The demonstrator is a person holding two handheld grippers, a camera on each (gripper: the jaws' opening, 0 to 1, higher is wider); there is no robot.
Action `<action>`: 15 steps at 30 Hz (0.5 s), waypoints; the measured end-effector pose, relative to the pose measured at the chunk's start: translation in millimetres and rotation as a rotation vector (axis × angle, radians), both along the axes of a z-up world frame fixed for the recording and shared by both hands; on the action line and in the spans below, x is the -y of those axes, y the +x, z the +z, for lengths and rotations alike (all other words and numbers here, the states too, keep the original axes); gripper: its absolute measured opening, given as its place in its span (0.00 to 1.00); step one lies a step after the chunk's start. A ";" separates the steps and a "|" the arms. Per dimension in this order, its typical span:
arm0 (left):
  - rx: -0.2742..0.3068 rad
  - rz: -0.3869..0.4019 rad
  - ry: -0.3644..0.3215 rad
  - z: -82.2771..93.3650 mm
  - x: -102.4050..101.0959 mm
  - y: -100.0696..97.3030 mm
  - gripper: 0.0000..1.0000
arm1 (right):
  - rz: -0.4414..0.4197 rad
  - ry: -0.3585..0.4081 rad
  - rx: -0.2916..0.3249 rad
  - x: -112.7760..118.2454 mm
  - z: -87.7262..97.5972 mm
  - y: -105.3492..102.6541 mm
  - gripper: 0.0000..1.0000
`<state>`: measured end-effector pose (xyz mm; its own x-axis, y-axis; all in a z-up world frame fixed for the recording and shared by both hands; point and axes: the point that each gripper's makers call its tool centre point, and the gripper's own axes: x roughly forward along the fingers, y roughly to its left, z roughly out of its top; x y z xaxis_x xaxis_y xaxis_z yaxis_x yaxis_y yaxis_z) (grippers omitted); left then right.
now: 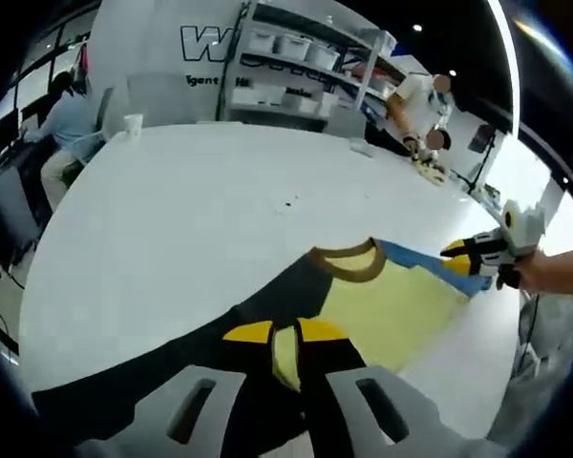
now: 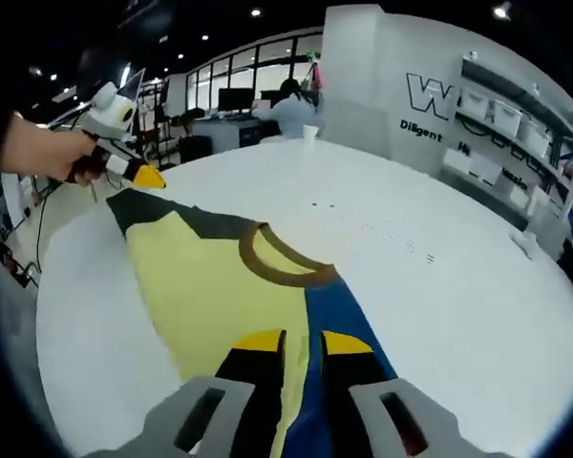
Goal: Fold the garment on the visible template until the final outline fits inside the template.
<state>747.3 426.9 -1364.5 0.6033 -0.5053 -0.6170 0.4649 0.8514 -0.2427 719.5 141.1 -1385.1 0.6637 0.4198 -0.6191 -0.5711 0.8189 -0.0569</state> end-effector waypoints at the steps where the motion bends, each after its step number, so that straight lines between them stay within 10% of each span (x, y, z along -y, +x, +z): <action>1: -0.002 -0.020 -0.005 -0.3 0.8 -10.8 0.07 | -0.007 0.024 -0.006 3.6 1.3 -7.4 0.10; 7: -0.032 -0.106 -0.002 -11.4 8.0 -62.5 0.10 | 0.016 0.061 -0.057 15.8 -4.7 -42.5 0.11; 15: -0.045 -0.179 0.041 -36.4 14.2 -74.5 0.21 | 0.073 0.042 -0.122 15.7 -25.7 -79.3 0.17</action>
<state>672.8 412.7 -1400.9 0.4769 -0.5758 -0.6641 0.5993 0.7657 -0.2335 640.2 125.4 -1410.8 0.5514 0.4911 -0.6744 -0.6296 0.7753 0.0498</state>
